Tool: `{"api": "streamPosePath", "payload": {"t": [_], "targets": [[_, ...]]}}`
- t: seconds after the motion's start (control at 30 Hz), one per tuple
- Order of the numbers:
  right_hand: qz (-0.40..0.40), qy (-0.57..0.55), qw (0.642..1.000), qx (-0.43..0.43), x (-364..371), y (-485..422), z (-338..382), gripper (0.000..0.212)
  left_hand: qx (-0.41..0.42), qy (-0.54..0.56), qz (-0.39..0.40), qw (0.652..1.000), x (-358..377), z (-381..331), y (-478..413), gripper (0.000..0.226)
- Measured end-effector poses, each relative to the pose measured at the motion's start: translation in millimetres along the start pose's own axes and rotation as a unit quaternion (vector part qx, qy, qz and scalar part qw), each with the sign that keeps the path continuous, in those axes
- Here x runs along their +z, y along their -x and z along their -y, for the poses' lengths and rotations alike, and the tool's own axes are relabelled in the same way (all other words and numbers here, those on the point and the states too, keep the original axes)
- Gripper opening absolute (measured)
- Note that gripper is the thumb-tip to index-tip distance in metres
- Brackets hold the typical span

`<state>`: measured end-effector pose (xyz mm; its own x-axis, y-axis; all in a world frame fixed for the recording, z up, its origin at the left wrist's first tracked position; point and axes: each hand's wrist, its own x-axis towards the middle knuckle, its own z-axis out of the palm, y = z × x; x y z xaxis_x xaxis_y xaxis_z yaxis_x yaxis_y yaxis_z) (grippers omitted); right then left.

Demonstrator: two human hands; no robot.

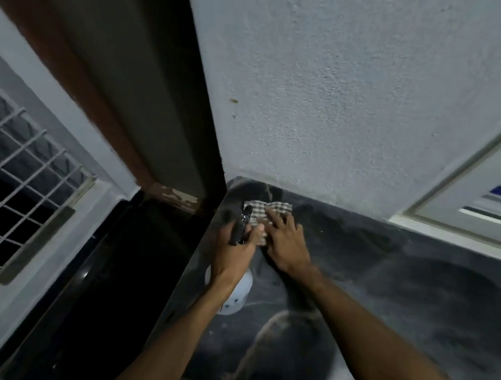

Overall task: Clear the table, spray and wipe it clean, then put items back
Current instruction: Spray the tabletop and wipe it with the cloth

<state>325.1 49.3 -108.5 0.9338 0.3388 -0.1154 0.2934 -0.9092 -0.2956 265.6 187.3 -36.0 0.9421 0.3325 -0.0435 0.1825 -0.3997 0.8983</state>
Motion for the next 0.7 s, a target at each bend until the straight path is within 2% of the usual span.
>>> {"api": "streamPosePath", "payload": {"t": [0.1,0.23,0.33,0.43,0.53,0.63,0.7], "targets": [[-0.046,-0.033,0.985,0.161,-27,48,-70,0.06,0.0,0.022,0.031,0.999,27,-17,25,0.041],[-0.021,-0.017,0.988,0.154,-45,130,-145,0.064,-0.004,0.009,0.089,0.996,80,-42,70,0.04],[-0.078,-0.052,0.962,0.258,-57,187,-197,0.061,-0.012,-0.007,0.132,0.991,131,-64,110,0.042],[-0.048,-0.048,0.968,0.241,-67,224,-233,0.06,-0.024,-0.038,0.151,0.988,178,-76,143,0.047],[-0.09,-0.088,0.933,0.337,-77,275,-287,0.053,-0.009,-0.056,0.169,0.984,230,-97,188,0.049],[-0.076,-0.082,0.934,0.34,-80,317,-330,0.053,0.009,-0.05,0.181,0.982,272,-116,215,0.047],[-0.092,-0.098,0.917,0.376,-85,334,-354,0.053,0.014,-0.053,0.192,0.98,297,-128,229,0.046]]}}
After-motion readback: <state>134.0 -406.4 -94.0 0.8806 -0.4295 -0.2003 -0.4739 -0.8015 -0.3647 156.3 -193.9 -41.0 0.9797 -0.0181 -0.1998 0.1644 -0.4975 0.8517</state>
